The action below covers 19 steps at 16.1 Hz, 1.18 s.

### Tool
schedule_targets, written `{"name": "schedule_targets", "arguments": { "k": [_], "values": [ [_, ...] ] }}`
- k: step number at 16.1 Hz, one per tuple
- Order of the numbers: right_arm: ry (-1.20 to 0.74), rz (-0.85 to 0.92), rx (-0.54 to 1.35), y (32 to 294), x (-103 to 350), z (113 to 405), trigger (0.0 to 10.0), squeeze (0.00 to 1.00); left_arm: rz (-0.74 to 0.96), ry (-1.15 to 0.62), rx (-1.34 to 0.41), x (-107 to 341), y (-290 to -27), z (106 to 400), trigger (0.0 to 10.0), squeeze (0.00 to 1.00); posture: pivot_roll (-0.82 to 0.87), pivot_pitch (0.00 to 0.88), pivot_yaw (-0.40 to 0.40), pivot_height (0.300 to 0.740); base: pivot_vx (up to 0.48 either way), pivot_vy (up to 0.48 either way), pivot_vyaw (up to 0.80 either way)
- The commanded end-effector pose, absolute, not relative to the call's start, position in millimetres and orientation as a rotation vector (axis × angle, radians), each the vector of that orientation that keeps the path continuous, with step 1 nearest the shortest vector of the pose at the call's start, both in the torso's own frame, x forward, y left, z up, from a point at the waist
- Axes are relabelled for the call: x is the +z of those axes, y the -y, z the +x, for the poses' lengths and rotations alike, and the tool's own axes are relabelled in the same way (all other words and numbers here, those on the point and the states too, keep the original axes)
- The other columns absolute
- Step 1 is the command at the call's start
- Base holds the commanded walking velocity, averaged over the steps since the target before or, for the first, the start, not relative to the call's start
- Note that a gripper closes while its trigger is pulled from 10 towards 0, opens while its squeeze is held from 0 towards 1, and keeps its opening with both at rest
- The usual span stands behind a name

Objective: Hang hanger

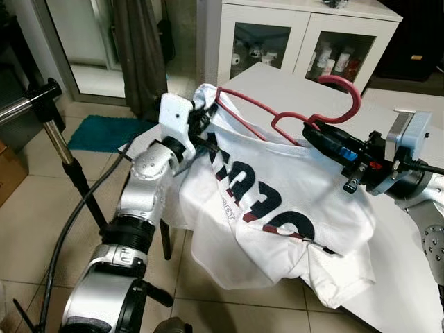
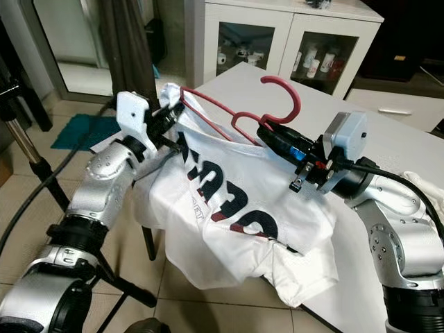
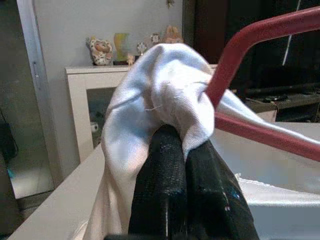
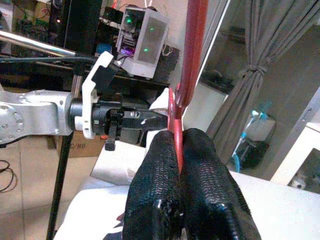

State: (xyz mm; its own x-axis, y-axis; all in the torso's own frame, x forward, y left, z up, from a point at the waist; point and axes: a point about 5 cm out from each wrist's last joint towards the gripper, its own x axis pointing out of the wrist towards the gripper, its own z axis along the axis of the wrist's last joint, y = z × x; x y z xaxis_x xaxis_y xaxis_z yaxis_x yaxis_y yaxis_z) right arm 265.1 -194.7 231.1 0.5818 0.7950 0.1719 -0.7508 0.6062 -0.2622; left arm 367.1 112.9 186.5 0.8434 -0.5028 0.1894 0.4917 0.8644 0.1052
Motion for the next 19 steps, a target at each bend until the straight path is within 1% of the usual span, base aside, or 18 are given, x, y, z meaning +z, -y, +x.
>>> {"name": "schedule_targets", "arguments": {
  "k": [1, 2, 3, 4, 8, 9, 10, 11, 13, 16, 17, 18, 19],
  "values": [
    [0.301, -0.188, 0.922, 197, 239, 261, 0.0, 0.00, 0.053, 0.216, -0.513, 188, -114, 369, 10.0, 0.00, 0.03, 0.000, -0.012, 0.723, 0.000, 0.000, 0.00],
    [0.262, -0.193, 0.939, 199, 232, 259, 0.0, 0.00, 0.053, 0.226, -0.508, 191, -115, 370, 4.7, 0.00, 0.03, 0.000, -0.014, 0.723, 0.000, 0.000, 0.00],
    [0.258, -0.194, 0.932, 200, 231, 260, 0.0, 0.00, 0.050, 0.238, -0.509, 193, -115, 370, 2.7, 0.00, 0.03, 0.000, -0.014, 0.723, 0.000, 0.000, 0.00],
    [0.260, -0.191, 0.922, 201, 230, 261, 0.0, 0.00, 0.049, 0.242, -0.509, 194, -115, 371, 0.0, 0.00, 0.03, 0.000, -0.014, 0.723, 0.000, 0.000, 0.00],
    [0.220, -0.215, 0.942, 202, 226, 259, 0.0, 0.00, 0.049, 0.246, -0.495, 193, -116, 371, 0.0, 0.00, 0.03, 0.000, -0.013, 0.723, 0.000, 0.000, 0.00],
    [0.197, -0.244, 0.945, 203, 222, 258, 0.0, 0.00, 0.050, 0.248, -0.498, 194, -116, 371, 0.0, 0.00, 0.03, 0.000, -0.012, 0.723, 0.000, 0.000, 0.00],
    [0.162, -0.312, 0.931, 204, 216, 260, 0.0, 0.00, 0.049, 0.252, -0.505, 194, -115, 370, 0.0, 0.00, 0.03, 0.000, -0.012, 0.723, 0.000, 0.000, 0.00],
    [0.152, -0.330, 0.923, 205, 213, 261, 0.0, 0.00, 0.050, 0.251, -0.509, 194, -115, 370, 0.0, 0.00, 0.03, 0.000, -0.012, 0.723, 0.000, 0.000, 0.00],
    [0.155, -0.395, 0.890, 204, 214, 266, 0.0, 0.00, 0.054, 0.240, -0.530, 190, -111, 368, 0.0, 0.00, 0.04, 0.000, -0.011, 0.723, 0.000, 0.000, 0.00],
    [0.161, -0.442, 0.867, 205, 215, 269, 0.0, 0.00, 0.056, 0.230, -0.553, 187, -107, 366, 0.0, 0.00, 0.04, 0.000, -0.010, 0.723, 0.000, 0.000, 0.00],
    [0.148, -0.515, 0.846, 206, 212, 271, 0.0, 0.00, 0.059, 0.221, -0.564, 185, -105, 365, 0.0, 0.00, 0.04, 0.000, -0.009, 0.723, 0.000, 0.000, 0.00],
    [0.148, -0.515, 0.846, 206, 212, 271, 0.0, 0.00, 0.059, 0.221, -0.564, 185, -105, 365, 0.0, 0.00, 0.04, 0.000, -0.009, 0.723, 0.000, 0.000, 0.00],
    [0.191, -0.612, 0.798, 203, 219, 277, 0.0, 0.00, 0.067, 0.175, -0.624, 173, -94, 359, 0.0, 0.00, 0.04, 0.000, -0.008, 0.723, 0.000, 0.000, 0.00]
  ]
}}
